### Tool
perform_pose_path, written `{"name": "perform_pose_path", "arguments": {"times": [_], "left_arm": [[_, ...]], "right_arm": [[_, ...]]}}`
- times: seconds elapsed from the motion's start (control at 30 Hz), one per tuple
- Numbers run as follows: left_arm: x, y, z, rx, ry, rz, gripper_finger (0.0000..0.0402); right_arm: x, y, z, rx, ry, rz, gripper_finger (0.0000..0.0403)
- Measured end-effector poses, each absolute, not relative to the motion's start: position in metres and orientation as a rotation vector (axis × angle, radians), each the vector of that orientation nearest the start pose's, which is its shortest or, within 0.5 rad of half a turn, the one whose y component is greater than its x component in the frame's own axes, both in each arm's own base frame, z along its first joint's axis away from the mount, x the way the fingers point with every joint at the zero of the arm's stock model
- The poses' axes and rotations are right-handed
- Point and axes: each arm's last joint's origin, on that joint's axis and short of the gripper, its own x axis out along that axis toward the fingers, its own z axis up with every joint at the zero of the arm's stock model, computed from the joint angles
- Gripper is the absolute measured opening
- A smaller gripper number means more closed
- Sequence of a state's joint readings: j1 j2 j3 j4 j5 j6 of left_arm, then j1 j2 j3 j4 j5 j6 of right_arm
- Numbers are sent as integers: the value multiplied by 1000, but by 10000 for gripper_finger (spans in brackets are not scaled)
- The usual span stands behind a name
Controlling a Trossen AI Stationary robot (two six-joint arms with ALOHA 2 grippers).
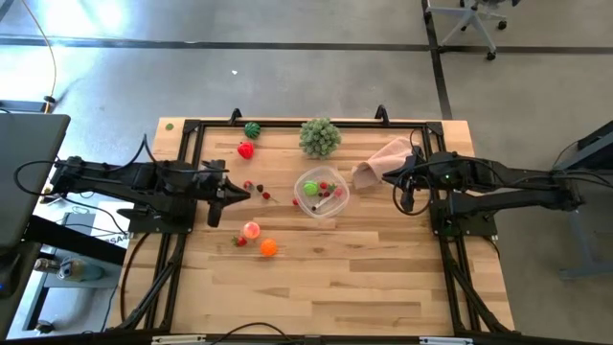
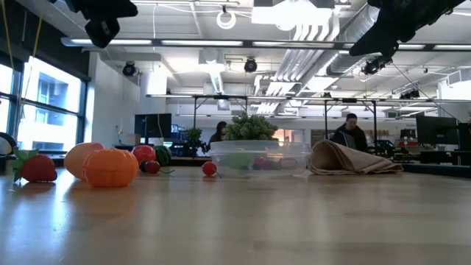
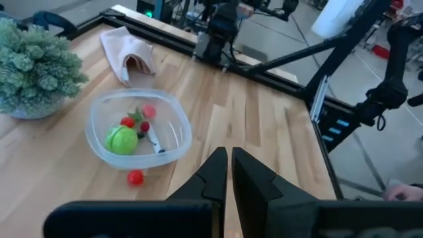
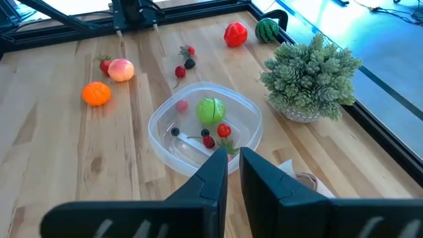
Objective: Pick and placing Produce into tupperware
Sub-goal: Put the pumpkin into the container
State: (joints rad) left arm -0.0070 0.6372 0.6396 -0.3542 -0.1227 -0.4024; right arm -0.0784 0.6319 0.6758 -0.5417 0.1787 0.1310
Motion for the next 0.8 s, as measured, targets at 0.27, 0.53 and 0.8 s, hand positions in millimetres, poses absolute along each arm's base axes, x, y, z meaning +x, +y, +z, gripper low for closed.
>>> {"name": "perform_pose_path", "arguments": {"times": [0.27,0.53,0.8], "left_arm": [[149,-1,293,-386,288,49,14],[167,-12,317,-321,324,-68,14],[187,-25,321,-252,707,215,14]], "right_arm": [[133,-16,284,102,482,-283,30],[133,-16,284,103,483,-281,30],[133,-16,284,103,483,-281,30]]}}
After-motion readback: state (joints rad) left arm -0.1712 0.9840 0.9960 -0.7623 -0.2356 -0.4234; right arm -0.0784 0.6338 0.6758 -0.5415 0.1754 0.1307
